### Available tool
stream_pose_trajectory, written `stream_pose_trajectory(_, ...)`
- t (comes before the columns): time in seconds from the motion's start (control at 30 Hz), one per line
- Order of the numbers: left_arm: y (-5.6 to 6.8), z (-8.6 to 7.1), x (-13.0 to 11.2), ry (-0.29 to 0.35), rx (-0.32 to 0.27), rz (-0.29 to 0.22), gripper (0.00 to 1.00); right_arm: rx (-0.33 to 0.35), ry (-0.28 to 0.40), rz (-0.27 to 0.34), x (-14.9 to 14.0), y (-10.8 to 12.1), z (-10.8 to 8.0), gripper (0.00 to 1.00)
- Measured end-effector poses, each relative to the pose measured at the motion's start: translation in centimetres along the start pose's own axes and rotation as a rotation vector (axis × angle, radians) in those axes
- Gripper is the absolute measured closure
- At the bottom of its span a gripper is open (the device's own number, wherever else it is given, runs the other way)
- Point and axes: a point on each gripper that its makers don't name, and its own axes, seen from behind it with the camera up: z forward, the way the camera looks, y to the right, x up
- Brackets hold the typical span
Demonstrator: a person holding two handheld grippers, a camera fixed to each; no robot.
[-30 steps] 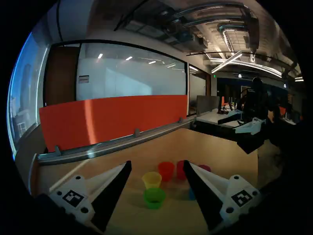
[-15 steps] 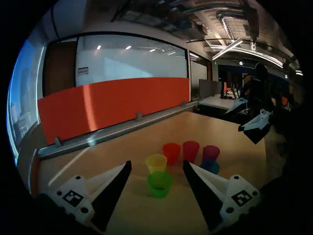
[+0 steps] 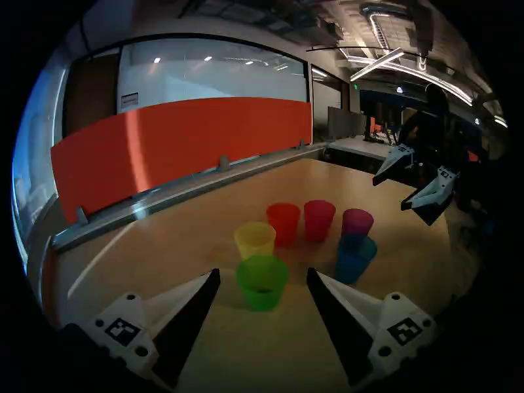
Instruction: Pour water
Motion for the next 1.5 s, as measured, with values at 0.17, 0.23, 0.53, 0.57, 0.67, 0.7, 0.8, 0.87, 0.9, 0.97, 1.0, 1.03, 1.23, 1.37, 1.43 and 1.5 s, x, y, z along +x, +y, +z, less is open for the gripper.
stream_pose_trajectory(0.17,0.2,1.0,-1.5,-0.033,-0.006,0.011,0.02,0.008,-0.024,-0.008,-1.3,-0.2,0.8,0.0)
stream_pose_trajectory(0.23,0.3,1.3,-2.0,-0.045,-0.011,0.015,0.02,0.011,-0.031,-0.007,-1.7,-0.3,1.1,0.0)
stream_pose_trajectory(0.53,0.7,2.7,-4.0,-0.105,-0.027,0.026,0.02,0.024,-0.059,-0.008,-2.8,-0.5,2.0,0.0)
stream_pose_trajectory(0.57,0.7,2.9,-4.3,-0.115,-0.027,0.028,0.02,0.026,-0.061,-0.009,-2.9,-0.5,2.2,0.0)
stream_pose_trajectory(0.67,0.5,3.5,-5.0,-0.138,-0.026,0.038,0.02,0.03,-0.067,-0.009,-3.1,-0.6,2.6,0.0)
stream_pose_trajectory(0.7,0.4,3.7,-5.2,-0.145,-0.025,0.041,0.02,0.032,-0.069,-0.009,-3.2,-0.6,2.7,0.0)
stream_pose_trajectory(0.8,0.1,4.4,-5.7,-0.162,-0.02,0.044,0.02,0.04,-0.074,-0.007,-3.3,-0.8,3.0,0.0)
stream_pose_trajectory(0.87,0.0,4.8,-5.8,-0.169,-0.02,0.041,0.02,0.043,-0.079,-0.008,-3.6,-0.8,3.2,0.0)
stream_pose_trajectory(0.9,0.0,5.0,-5.9,-0.172,-0.021,0.039,0.02,0.044,-0.082,-0.008,-3.7,-0.8,3.3,0.0)
stream_pose_trajectory(0.97,0.0,5.4,-5.9,-0.177,-0.027,0.037,0.02,0.045,-0.088,-0.01,-3.9,-0.8,3.5,0.0)
stream_pose_trajectory(1.0,0.0,5.6,-5.9,-0.179,-0.03,0.037,0.02,0.046,-0.09,-0.011,-4.0,-0.8,3.6,0.0)
stream_pose_trajectory(1.03,0.0,5.8,-6.0,-0.181,-0.033,0.038,0.02,0.048,-0.092,-0.011,-4.1,-0.8,3.7,0.0)
stream_pose_trajectory(1.23,0.1,7.0,-6.2,-0.199,-0.051,0.044,0.02,0.056,-0.1,-0.013,-4.5,-0.9,4.1,0.0)
stream_pose_trajectory(1.37,0.1,7.9,-6.4,-0.21,-0.061,0.035,0.02,0.061,-0.107,-0.013,-4.7,-1.0,4.3,0.0)
stream_pose_trajectory(1.43,-0.1,8.2,-6.3,-0.211,-0.059,0.032,0.02,0.063,-0.11,-0.015,-4.8,-1.0,4.4,0.0)
stream_pose_trajectory(1.5,-0.3,8.5,-6.1,-0.211,-0.054,0.033,0.02,0.064,-0.113,-0.018,-4.8,-1.0,4.4,0.0)
